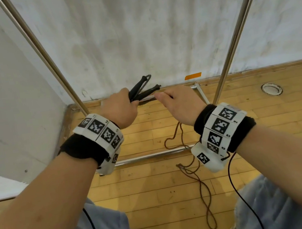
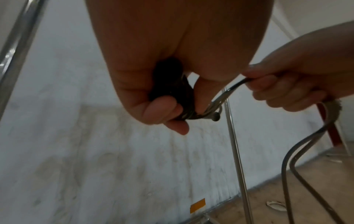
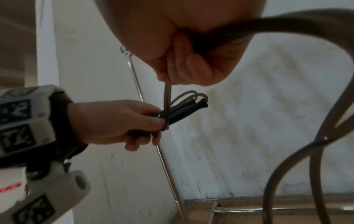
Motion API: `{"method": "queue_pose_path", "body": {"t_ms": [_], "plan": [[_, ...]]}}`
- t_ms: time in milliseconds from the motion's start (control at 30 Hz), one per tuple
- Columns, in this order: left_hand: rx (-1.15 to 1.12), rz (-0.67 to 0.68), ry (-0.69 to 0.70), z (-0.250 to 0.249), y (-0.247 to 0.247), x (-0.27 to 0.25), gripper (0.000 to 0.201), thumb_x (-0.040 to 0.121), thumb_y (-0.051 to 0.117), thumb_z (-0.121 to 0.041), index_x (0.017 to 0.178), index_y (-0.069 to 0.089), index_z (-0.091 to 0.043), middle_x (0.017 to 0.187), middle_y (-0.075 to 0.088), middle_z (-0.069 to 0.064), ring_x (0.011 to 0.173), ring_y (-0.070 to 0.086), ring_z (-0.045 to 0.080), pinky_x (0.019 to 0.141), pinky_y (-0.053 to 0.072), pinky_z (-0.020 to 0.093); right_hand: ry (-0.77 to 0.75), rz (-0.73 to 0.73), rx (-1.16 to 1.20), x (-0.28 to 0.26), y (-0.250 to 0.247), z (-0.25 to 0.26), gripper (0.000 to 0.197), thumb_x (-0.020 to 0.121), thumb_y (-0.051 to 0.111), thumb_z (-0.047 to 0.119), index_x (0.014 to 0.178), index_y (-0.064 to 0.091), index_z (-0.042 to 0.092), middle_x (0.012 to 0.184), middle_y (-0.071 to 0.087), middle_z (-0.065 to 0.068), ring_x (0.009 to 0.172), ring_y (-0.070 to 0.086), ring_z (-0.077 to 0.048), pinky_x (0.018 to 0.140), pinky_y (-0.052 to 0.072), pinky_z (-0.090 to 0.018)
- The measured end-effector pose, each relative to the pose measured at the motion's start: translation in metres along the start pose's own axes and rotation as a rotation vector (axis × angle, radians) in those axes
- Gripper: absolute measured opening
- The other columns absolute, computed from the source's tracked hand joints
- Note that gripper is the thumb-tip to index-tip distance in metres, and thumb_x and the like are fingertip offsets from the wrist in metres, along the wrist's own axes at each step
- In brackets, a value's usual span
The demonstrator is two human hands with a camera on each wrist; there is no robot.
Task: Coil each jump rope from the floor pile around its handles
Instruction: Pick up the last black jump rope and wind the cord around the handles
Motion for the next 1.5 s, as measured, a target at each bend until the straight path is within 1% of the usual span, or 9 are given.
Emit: {"method": "queue_pose_path", "body": {"t_ms": [167, 300, 633, 767, 933, 1067, 1167, 1333, 1500], "plan": [[0.074, 0.13, 0.096, -0.013, 0.025, -0.012, 0.02, 0.091, 0.054, -0.029, 0.104, 0.04, -0.024, 0.077, 0.047, -0.01, 0.064, 0.046, 0.006, 0.047, 0.029, 0.023, 0.002, 0.117, 0.104, 0.001, 0.008, -0.006, 0.031, 0.099, 0.038, 0.026, 0.074, 0.055, 0.023, 0.06, 0.044, 0.007, 0.051, 0.039, -0.007, 0.05, 0.03, -0.021], [0.147, 0.088, 0.217, -0.028, 0.028, -0.021, 0.026, 0.083, 0.061, -0.05, 0.089, 0.044, -0.031, 0.072, 0.05, -0.014, 0.062, 0.044, 0.001, 0.047, 0.027, 0.022, -0.058, 0.028, 0.005, 0.001, -0.002, -0.006, 0.029, 0.099, 0.04, 0.029, 0.076, 0.056, 0.02, 0.061, 0.043, 0.01, 0.052, 0.04, -0.005, 0.049, 0.03, -0.015], [0.026, 0.151, 0.429, -0.07, 0.03, -0.043, 0.007, 0.092, 0.054, -0.029, 0.087, 0.051, -0.026, 0.077, 0.058, -0.005, 0.072, 0.055, 0.017, 0.062, 0.044, 0.03, 0.04, -0.125, -0.151, 0.01, -0.032, -0.039, 0.048, 0.086, 0.048, 0.06, 0.066, 0.057, 0.017, 0.054, 0.046, 0.006, 0.05, 0.045, -0.013, 0.048, 0.03, -0.025], [-0.224, 0.133, 0.412, -0.069, 0.008, -0.044, 0.008, 0.087, 0.058, -0.023, 0.08, 0.055, -0.024, 0.067, 0.055, -0.006, 0.067, 0.053, 0.015, 0.059, 0.04, 0.031, 0.12, -0.066, 0.077, 0.019, -0.038, -0.059, 0.061, 0.079, 0.055, 0.064, 0.066, 0.057, 0.004, 0.047, 0.035, 0.007, 0.044, 0.034, -0.011, 0.05, 0.032, -0.028], [-0.505, 0.073, 0.349, -0.065, -0.017, -0.041, 0.014, 0.08, 0.064, -0.026, 0.073, 0.054, -0.033, 0.062, 0.052, -0.01, 0.056, 0.048, 0.003, 0.054, 0.034, 0.018, 0.149, 0.043, 0.42, 0.02, -0.025, -0.061, 0.035, 0.091, 0.056, 0.038, 0.058, 0.062, 0.025, 0.042, 0.046, 0.011, 0.04, 0.036, -0.005, 0.048, 0.034, -0.022], [-0.7, 0.018, 0.249, -0.059, -0.025, -0.032, 0.011, 0.084, 0.064, -0.026, 0.088, 0.053, -0.027, 0.07, 0.059, -0.008, 0.055, 0.049, -0.002, 0.052, 0.036, 0.012, 0.126, -0.003, 0.519, 0.017, -0.013, -0.048, 0.031, 0.093, 0.053, 0.035, 0.066, 0.058, 0.019, 0.049, 0.045, 0.01, 0.043, 0.034, -0.009, 0.045, 0.03, -0.023], [-0.699, -0.045, 0.203, -0.054, -0.03, -0.024, 0.019, 0.092, 0.058, -0.026, 0.108, 0.05, -0.019, 0.074, 0.061, -0.006, 0.065, 0.055, 0.005, 0.058, 0.04, 0.021, 0.104, -0.071, 0.359, 0.011, -0.001, -0.035, 0.029, 0.097, 0.043, 0.034, 0.074, 0.058, 0.025, 0.059, 0.05, 0.006, 0.052, 0.043, -0.013, 0.051, 0.037, -0.026], [-0.614, -0.138, 0.208, -0.054, -0.039, -0.019, 0.022, 0.095, 0.05, -0.032, 0.114, 0.045, -0.021, 0.077, 0.063, -0.001, 0.068, 0.059, 0.013, 0.059, 0.043, 0.018, 0.135, 0.181, 0.322, -0.003, 0.051, -0.014, 0.026, 0.1, 0.037, 0.024, 0.08, 0.053, 0.023, 0.077, 0.057, 0.005, 0.078, 0.055, -0.016, 0.072, 0.042, -0.028], [-0.56, -0.174, 0.194, -0.053, -0.044, -0.019, 0.018, 0.095, 0.05, -0.034, 0.106, 0.046, -0.02, 0.081, 0.065, 0.005, 0.07, 0.058, 0.017, 0.06, 0.044, 0.028, 0.258, 0.294, 0.57, -0.011, 0.063, -0.011, 0.03, 0.102, 0.032, 0.018, 0.084, 0.056, 0.011, 0.062, 0.051, -0.002, 0.06, 0.051, -0.017, 0.066, 0.044, -0.029]]}}
Point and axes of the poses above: each hand's wrist, its own x-axis towards the middle knuckle, its own y-axis out of the palm, z = x × y, the point moved 9 cm from there along x, towards the middle knuckle
